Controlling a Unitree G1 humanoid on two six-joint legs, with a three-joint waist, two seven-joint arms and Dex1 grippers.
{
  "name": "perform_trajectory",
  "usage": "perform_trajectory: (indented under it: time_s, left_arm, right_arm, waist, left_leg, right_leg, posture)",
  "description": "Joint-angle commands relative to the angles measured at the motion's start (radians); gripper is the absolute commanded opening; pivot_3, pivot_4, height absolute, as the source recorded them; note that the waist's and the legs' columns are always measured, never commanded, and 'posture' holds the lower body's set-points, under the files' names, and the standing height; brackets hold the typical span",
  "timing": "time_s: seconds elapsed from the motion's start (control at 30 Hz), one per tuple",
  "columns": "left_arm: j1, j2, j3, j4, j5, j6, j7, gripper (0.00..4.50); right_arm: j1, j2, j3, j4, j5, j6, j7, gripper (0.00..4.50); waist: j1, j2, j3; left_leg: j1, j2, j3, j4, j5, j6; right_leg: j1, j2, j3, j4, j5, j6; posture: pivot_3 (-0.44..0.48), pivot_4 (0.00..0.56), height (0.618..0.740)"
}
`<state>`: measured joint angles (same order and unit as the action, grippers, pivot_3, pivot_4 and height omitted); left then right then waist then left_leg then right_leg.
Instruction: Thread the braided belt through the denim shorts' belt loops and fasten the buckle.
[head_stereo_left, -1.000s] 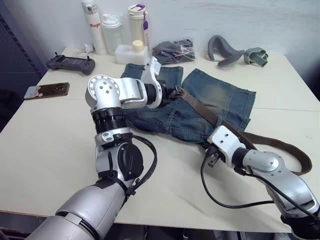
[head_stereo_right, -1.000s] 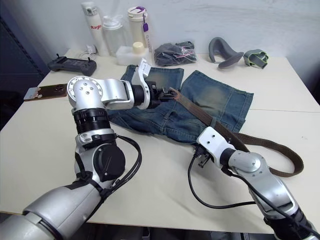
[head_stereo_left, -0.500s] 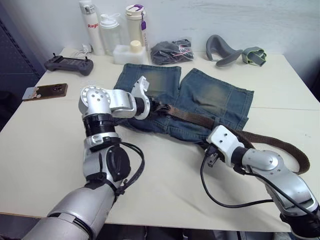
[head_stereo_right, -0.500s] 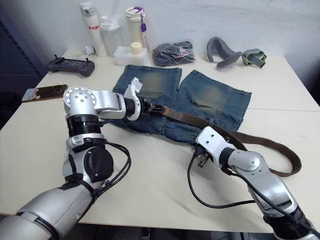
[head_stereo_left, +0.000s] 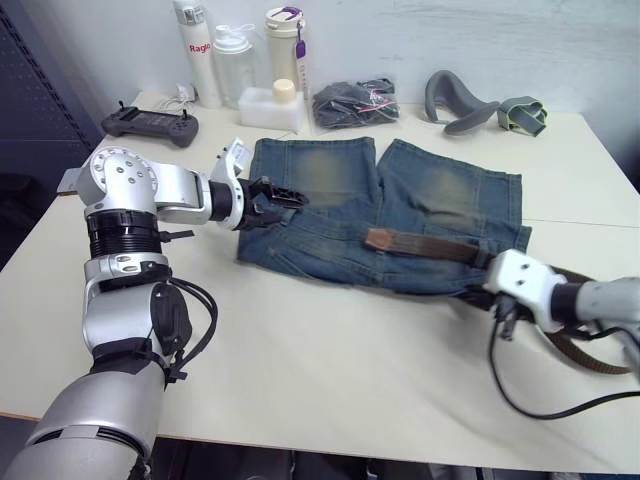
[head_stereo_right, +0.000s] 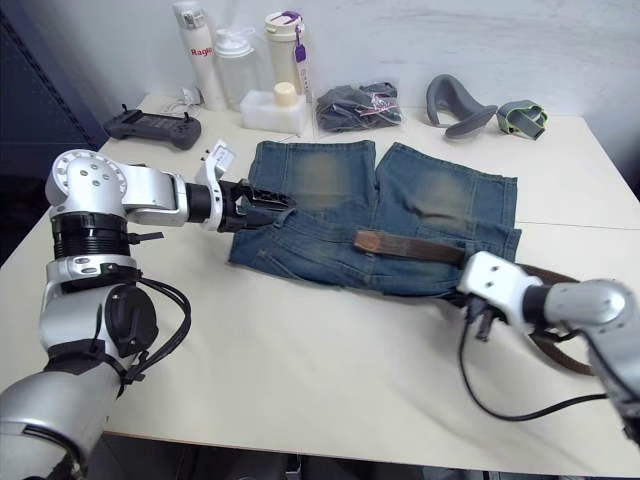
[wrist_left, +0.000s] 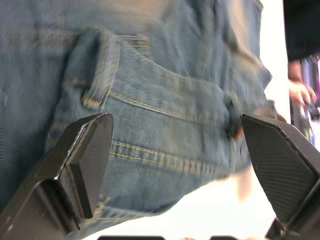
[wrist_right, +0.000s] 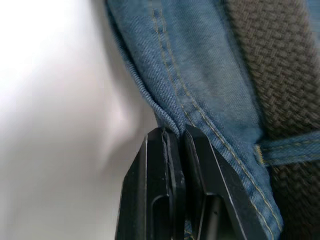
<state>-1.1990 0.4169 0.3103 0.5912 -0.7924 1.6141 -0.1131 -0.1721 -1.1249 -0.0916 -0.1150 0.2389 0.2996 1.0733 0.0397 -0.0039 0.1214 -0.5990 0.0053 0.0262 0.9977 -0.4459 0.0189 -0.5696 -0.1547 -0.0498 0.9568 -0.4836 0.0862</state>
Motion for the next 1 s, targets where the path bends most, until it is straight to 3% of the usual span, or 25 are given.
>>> perform_trajectory:
  time_s: [0.03, 0.1, 0.17, 0.27, 0.37, 0.47, 0.57, 0.7, 0.83, 1.0]
  left_arm:
    - [0.013, -0.013, -0.054, -0.082, -0.036, 0.000, -0.069, 4.50]
    - [0.027, -0.019, -0.079, -0.112, -0.051, 0.000, -0.092, 4.50]
    - [0.039, -0.020, -0.100, -0.140, -0.057, 0.000, -0.108, 4.50]
    - [0.067, -0.013, -0.135, -0.220, -0.053, 0.000, -0.148, 4.50]
    - [0.122, -0.001, -0.177, -0.371, -0.034, -0.076, -0.216, 4.50]
    - [0.234, 0.049, -0.289, -0.602, 0.060, -0.372, -0.352, 4.50]
    - [0.298, 0.067, -0.327, -0.669, 0.114, -0.558, -0.457, 4.50]
    - [0.317, 0.069, -0.309, -0.667, 0.103, -0.651, -0.564, 4.50]
    - [0.348, 0.104, -0.344, -0.703, 0.162, -0.805, -0.679, 4.50]
    - [0.381, 0.139, -0.416, -0.664, 0.302, -0.954, -0.726, 4.50]
  right_arm:
    - [-0.100, -0.059, -0.010, 0.268, -0.018, -0.120, 0.142, 1.14]
    - [-0.184, -0.066, 0.015, 0.432, -0.039, -0.183, 0.197, 2.17]
    - [-0.247, -0.073, 0.040, 0.553, -0.075, -0.243, 0.237, 2.91]
    - [-0.353, -0.073, 0.043, 0.669, -0.096, -0.269, 0.247, 4.35]
    - [-0.405, -0.055, -0.013, 0.607, -0.017, -0.145, 0.239, 4.44]
    - [-0.432, 0.020, -0.145, 0.379, 0.193, 0.218, 0.115, 4.44]
    - [-0.346, 0.162, -0.325, 0.053, 0.446, 0.536, -0.104, 4.44]
    - [-0.283, 0.341, -0.465, -0.146, 0.770, 0.901, -0.380, 4.44]
    - [-0.193, 0.629, -0.514, -0.233, 1.095, 0.946, -0.829, 4.44]
    - [-0.085, 0.764, -0.487, -0.187, 1.340, 0.819, -1.177, 4.44]
  waist:
    - [-0.001, 0.000, 0.000]
    - [-0.005, 0.001, 0.000]
    - [-0.014, 0.001, 0.001]
    - [-0.017, 0.004, 0.001]
    - [-0.023, 0.006, 0.001]
    - [-0.031, 0.008, 0.000]
    - [-0.023, 0.007, 0.000]
    - [-0.005, 0.008, 0.000]
    - [-0.006, 0.007, -0.001]
    - [-0.013, 0.011, -0.003]
  left_leg:
    - [0.000, -0.001, 0.000, 0.000, 0.000, 0.000]
    - [0.000, -0.002, 0.000, -0.001, 0.000, 0.001]
    - [0.000, -0.002, 0.000, -0.001, 0.001, 0.001]
    - [0.000, -0.003, 0.002, -0.001, 0.001, 0.001]
    - [0.000, -0.003, 0.006, -0.001, 0.002, 0.002]
    - [0.001, -0.002, 0.007, -0.001, 0.002, 0.002]
    - [0.001, 0.000, 0.005, -0.001, 0.002, 0.001]
    - [-0.001, -0.001, 0.002, -0.001, 0.002, 0.000]
    - [-0.003, -0.005, 0.000, -0.002, 0.002, 0.004]
    - [-0.014, -0.013, -0.001, 0.000, 0.006, 0.013]
  right_leg:
    - [-0.001, -0.001, 0.000, 0.001, 0.000, 0.000]
    - [-0.001, -0.003, 0.000, 0.002, 0.000, 0.000]
    - [-0.002, -0.005, -0.001, 0.004, 0.000, 0.000]
    - [-0.004, -0.008, -0.003, 0.007, 0.000, 0.000]
    - [-0.006, -0.011, -0.002, 0.009, 0.000, -0.001]
    - [-0.006, -0.011, -0.002, 0.010, -0.001, -0.001]
    - [-0.007, -0.010, -0.003, 0.009, -0.001, -0.001]
    - [-0.006, -0.010, -0.004, 0.008, -0.001, -0.003]
    - [-0.005, -0.012, -0.003, 0.004, -0.003, -0.006]
    - [-0.014, -0.016, 0.001, 0.008, -0.002, -0.004]
  posture:
    - [0.000, 0.150, 0.631]
    - [0.000, 0.150, 0.631]
    - [0.000, 0.150, 0.631]
    - [0.000, 0.150, 0.631]
    - [0.000, 0.150, 0.631]
    - [0.000, 0.150, 0.631]
    - [0.000, 0.150, 0.631]
    - [0.000, 0.150, 0.631]
    - [0.000, 0.150, 0.631]
    - [0.000, 0.150, 0.631]
